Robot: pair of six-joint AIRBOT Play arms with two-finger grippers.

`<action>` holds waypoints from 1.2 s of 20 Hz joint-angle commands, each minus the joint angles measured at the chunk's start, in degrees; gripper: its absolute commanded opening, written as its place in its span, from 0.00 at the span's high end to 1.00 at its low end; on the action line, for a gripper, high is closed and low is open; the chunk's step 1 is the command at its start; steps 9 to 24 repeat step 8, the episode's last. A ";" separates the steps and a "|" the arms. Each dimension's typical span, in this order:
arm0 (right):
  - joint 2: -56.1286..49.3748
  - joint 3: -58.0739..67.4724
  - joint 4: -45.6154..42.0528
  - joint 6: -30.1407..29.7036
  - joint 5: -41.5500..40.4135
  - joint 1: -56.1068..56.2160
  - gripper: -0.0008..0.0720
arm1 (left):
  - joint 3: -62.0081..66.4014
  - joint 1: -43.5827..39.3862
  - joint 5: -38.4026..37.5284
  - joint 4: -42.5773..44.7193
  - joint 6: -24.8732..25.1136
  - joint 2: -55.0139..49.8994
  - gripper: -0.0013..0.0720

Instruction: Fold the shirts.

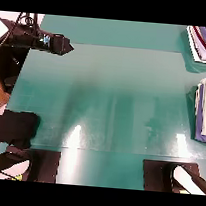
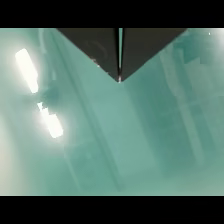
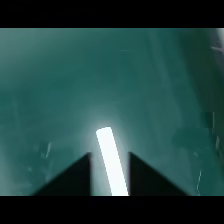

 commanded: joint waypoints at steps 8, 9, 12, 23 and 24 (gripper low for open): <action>0.04 0.66 1.53 -3.65 -5.84 20.98 0.96 | 0.02 -0.02 2.32 0.00 -0.02 0.00 0.94; 0.04 0.66 1.53 -3.65 -5.84 20.98 0.96 | 0.02 -0.02 2.32 0.00 -0.02 0.00 0.94; 0.04 0.66 1.53 -3.65 -5.84 20.98 0.96 | 0.02 -0.02 2.32 0.00 -0.02 0.00 0.94; 0.04 0.66 1.53 -3.65 -5.84 20.98 0.96 | 0.02 -0.02 2.32 0.00 -0.02 0.00 0.94; 0.04 0.66 1.53 -3.65 -5.84 20.98 0.96 | 0.02 -0.02 2.32 0.00 -0.02 0.00 0.94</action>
